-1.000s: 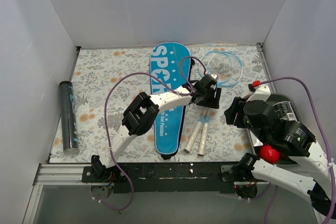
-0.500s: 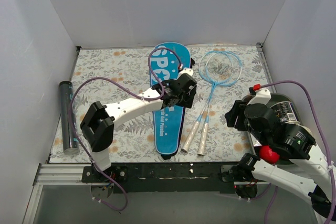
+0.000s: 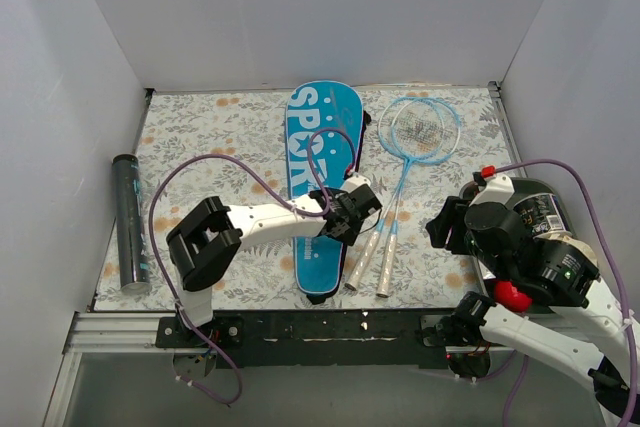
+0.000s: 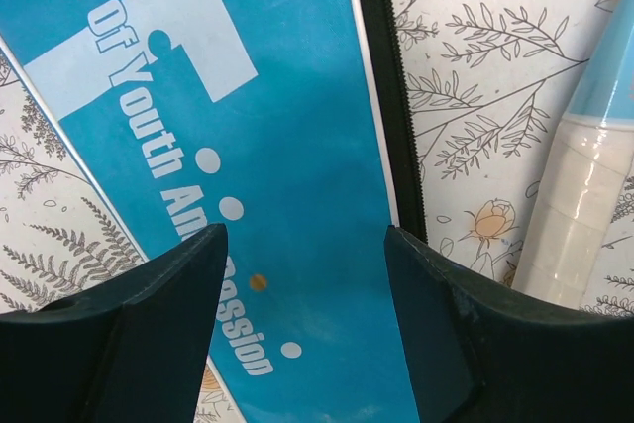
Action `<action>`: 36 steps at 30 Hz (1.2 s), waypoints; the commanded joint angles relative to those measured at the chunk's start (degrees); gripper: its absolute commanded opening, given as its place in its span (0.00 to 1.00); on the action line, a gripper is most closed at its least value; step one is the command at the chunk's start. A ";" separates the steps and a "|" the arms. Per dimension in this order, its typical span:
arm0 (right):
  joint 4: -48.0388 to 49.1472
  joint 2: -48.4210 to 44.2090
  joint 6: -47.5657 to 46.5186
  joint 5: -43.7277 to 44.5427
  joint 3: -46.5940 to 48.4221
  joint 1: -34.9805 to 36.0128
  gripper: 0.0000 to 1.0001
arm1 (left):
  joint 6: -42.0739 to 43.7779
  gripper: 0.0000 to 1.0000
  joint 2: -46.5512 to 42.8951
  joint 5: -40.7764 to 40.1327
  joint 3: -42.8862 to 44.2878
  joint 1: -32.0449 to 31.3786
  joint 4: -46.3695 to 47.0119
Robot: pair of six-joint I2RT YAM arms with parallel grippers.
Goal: Pack up the badminton gear
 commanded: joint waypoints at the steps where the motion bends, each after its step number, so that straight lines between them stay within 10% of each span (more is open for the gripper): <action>1: 1.28 -0.77 1.09 0.01 -0.45 0.05 0.64 | -1.05 0.65 0.35 -2.24 0.32 -1.43 0.87; 15: 1.63 -1.21 1.18 -0.34 -1.85 0.05 0.64 | -1.57 0.63 1.58 0.66 -3.28 -2.57 4.30; 29: 1.19 -1.92 1.88 -0.17 -2.64 0.05 0.63 | -0.96 0.00 -0.17 3.82 -7.06 -2.49 7.12; 36: 2.94 -1.13 1.88 -0.96 -4.23 0.05 0.63 | 0.01 0.00 -6.40 4.61 -8.47 -2.49 7.73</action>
